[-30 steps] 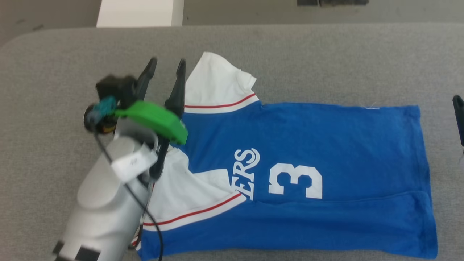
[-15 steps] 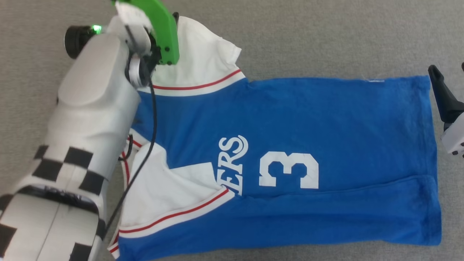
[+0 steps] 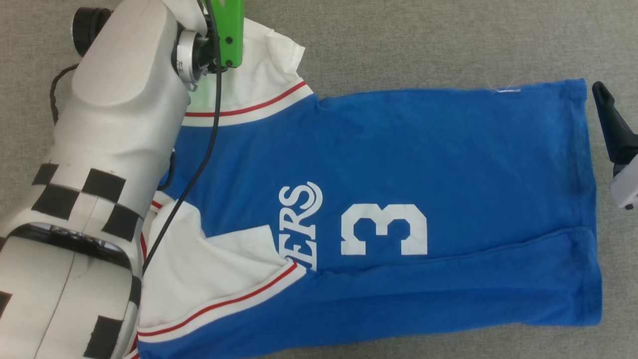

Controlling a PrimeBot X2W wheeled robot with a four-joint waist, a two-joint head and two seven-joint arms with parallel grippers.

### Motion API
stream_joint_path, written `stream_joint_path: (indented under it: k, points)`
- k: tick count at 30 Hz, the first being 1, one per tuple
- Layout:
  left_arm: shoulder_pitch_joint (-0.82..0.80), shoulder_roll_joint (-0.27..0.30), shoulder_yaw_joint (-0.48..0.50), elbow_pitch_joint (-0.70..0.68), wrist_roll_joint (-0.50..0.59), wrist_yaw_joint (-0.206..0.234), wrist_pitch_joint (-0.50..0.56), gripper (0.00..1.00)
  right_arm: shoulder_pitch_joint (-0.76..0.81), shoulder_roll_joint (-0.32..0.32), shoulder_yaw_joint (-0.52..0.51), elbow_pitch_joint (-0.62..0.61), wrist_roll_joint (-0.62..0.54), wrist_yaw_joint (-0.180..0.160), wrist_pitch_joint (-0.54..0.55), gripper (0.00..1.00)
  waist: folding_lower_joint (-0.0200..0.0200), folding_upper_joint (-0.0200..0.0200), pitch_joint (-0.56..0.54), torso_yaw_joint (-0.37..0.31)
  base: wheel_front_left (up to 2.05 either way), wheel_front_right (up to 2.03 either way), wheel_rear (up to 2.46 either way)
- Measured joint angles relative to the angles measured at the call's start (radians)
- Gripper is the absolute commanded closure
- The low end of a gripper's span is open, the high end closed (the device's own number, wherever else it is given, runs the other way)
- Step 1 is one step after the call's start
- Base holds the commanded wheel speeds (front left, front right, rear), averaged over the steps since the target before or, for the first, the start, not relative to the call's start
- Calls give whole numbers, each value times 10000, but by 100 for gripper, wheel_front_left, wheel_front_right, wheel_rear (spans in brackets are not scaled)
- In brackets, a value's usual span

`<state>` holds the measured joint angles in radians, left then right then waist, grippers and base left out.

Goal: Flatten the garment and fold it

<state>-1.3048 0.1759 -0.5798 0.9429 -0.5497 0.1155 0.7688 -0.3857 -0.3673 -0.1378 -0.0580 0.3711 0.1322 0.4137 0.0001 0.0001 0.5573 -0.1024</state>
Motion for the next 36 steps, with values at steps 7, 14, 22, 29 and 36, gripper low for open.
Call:
stream_joint_path:
  k: [7, 14, 22, 29, 36]
  points:
    - [387, -13, 510, -560, -639, -136, -640, 100, -2, -198, -58, -65, 6, 0, 468, 0, 0, 0, -115, 180, 0, 0, 0]
    - [789, -79, 1011, -1423, -1237, -433, -1308, 100, -142, -771, -58, 115, -127, 0, 2759, 0, 0, -1, -428, 476, 0, 0, 0]
    - [1073, -127, 1108, -2658, -1590, -571, -1407, 100, -1314, -1768, 849, 479, -309, 0, 4974, 0, 0, 0, -505, 1100, 0, 0, 0]
    - [1507, -17, 1139, -3440, -1722, -506, -1315, 100, -1435, -2128, 1578, 1045, -364, 0, 6234, 0, 0, -1, -313, 1556, 0, 0, 0]
    - [1893, 46, 1244, -4015, -1898, -430, -1302, 100, -1459, -2117, 1302, 1089, -257, 2, 6636, 100, 0, -1, -250, 1735, 0, 0, 0]
